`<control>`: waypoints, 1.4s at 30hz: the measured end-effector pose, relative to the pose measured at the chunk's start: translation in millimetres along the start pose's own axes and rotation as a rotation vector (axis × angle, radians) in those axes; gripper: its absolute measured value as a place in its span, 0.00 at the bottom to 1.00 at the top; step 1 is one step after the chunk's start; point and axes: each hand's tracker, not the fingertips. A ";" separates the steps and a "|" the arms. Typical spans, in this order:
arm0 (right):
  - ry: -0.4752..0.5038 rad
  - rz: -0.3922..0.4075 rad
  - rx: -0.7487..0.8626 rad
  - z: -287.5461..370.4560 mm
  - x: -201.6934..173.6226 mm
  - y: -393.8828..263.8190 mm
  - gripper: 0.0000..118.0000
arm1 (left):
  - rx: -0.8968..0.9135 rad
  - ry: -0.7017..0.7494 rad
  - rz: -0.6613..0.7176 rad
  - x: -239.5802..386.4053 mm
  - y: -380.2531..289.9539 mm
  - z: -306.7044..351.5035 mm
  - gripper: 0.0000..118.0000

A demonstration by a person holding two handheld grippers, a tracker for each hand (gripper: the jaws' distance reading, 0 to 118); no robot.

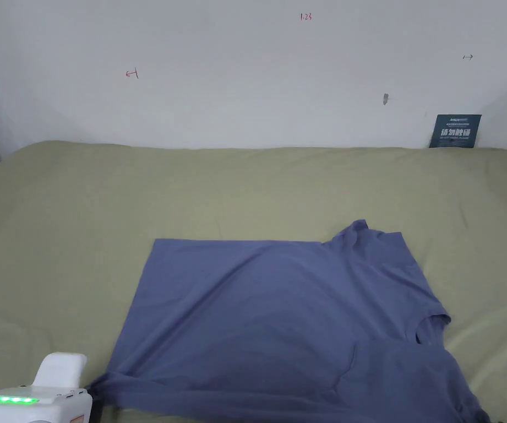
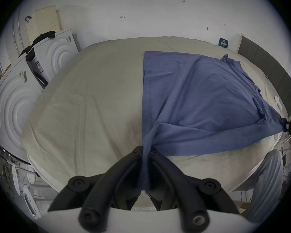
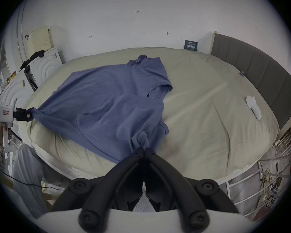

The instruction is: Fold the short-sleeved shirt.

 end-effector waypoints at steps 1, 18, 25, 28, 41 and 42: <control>-0.002 0.000 -0.005 -2.2 0.0 -1.0 0.02 | -0.003 -0.004 0.014 -1.8 -1.4 -1.6 0.03; 0.016 -0.176 -0.014 10.1 7.8 7.4 0.93 | 0.107 -0.005 0.123 30.4 -3.5 109.4 0.97; -0.023 -0.138 0.086 25.0 -1.5 6.8 0.02 | 0.141 0.051 0.125 4.5 -18.8 101.0 0.00; -0.019 -0.131 0.107 36.0 -15.5 8.8 0.02 | 0.060 -0.007 0.166 -10.6 -26.9 81.7 0.00; 0.006 -0.107 0.034 24.2 -7.8 14.7 0.02 | -0.014 0.027 0.096 -9.3 -15.8 -3.5 0.94; 0.005 -0.104 0.027 22.2 -7.7 13.1 0.02 | -0.024 0.031 0.087 -7.3 -15.6 -9.9 0.84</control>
